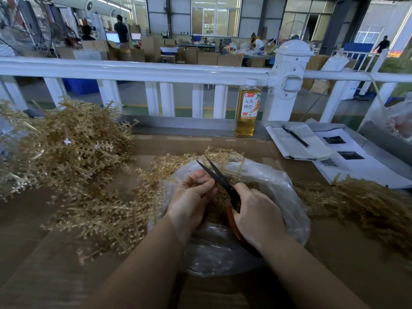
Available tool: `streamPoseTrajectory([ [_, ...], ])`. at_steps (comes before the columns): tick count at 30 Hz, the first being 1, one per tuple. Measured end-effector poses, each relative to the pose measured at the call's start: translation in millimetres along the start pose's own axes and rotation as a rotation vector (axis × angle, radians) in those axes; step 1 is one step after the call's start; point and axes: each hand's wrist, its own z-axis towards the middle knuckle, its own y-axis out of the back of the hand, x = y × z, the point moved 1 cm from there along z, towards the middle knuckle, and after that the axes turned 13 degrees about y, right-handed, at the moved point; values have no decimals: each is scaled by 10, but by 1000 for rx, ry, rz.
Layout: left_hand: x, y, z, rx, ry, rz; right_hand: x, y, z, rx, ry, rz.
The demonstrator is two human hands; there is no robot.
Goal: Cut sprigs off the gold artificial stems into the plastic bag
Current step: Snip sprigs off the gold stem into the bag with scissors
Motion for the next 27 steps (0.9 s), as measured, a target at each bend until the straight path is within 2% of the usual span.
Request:
streamPoseTrajectory([
  [8, -59, -53, -16, -33, 38, -176, 2, -23, -27, 4, 22, -9],
  [17, -48, -48, 38, -135, 26, -188, -27, -31, -25, 43, 42, 12],
  [27, 12, -40, 57, -120, -40, -138, -22, -53, 16, 44, 46, 7],
])
